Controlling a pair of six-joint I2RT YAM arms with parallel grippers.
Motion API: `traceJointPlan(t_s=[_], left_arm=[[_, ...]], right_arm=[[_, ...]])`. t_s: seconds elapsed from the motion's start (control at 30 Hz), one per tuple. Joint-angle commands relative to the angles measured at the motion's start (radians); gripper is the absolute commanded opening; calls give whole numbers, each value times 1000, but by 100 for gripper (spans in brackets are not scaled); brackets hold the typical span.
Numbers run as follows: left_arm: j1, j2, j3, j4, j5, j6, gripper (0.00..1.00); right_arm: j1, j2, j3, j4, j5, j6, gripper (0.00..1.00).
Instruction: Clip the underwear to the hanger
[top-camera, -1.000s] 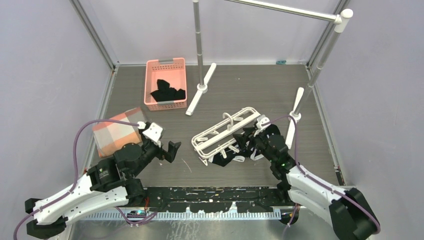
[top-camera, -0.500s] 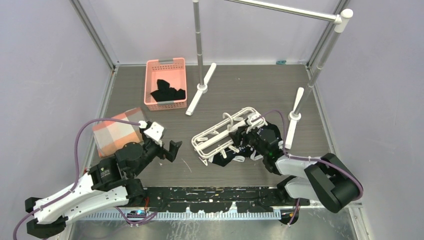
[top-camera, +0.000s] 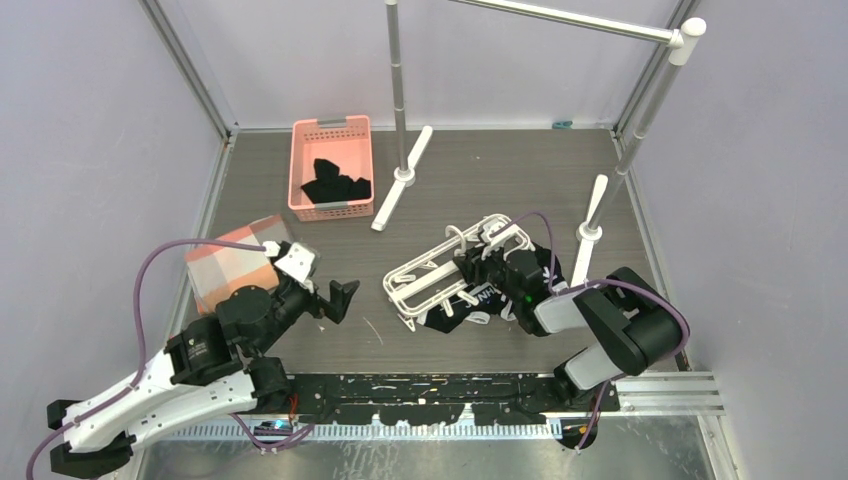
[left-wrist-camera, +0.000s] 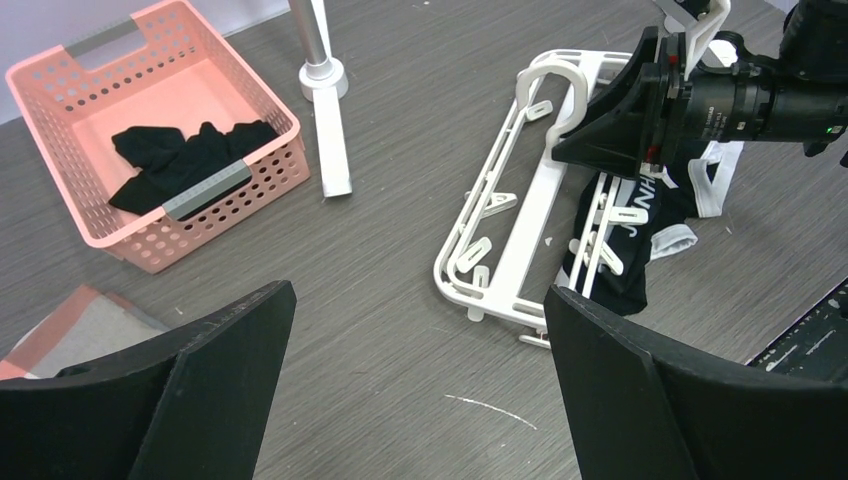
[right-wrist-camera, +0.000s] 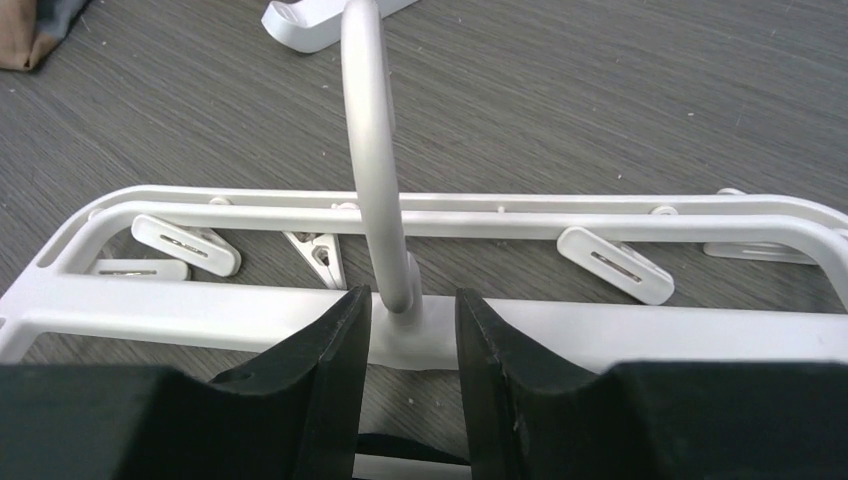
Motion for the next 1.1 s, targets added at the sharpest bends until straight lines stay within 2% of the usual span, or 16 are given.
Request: traceJointPlan(t_s=[0.0,0.2,0.43,0.5,0.57,0.7,0.73,0.8,1.07], left_arm=[[4,-24,41,1,6,-23,98],[4,-30,51,-15,12,-26,98],[4,-47,35,-2,50,-32,98],[3,-47,33,-3,48,-34,98],[4,-48,32,-5,49,-36,98],[4,-55,25,-8,47,-38,98],[4,-56,25,-11,43,-40,98],[3,-62,22,-17,40,-44,98],[3,-104,-16,-29,8,-61,98]], right_arm=[[5,45,35,133,14,-10,40],[6,97,46,156,24,-11,33],[8,110,50,170,30,-14,33],[8,112,51,169,36,-16,30],[8,115,51,173,37,-21,23],[8,112,42,199,49,-8,2],[8,104,39,206,50,-5,1],[8,72,41,186,50,0,1],[8,-214,74,-106,76,-18,1]])
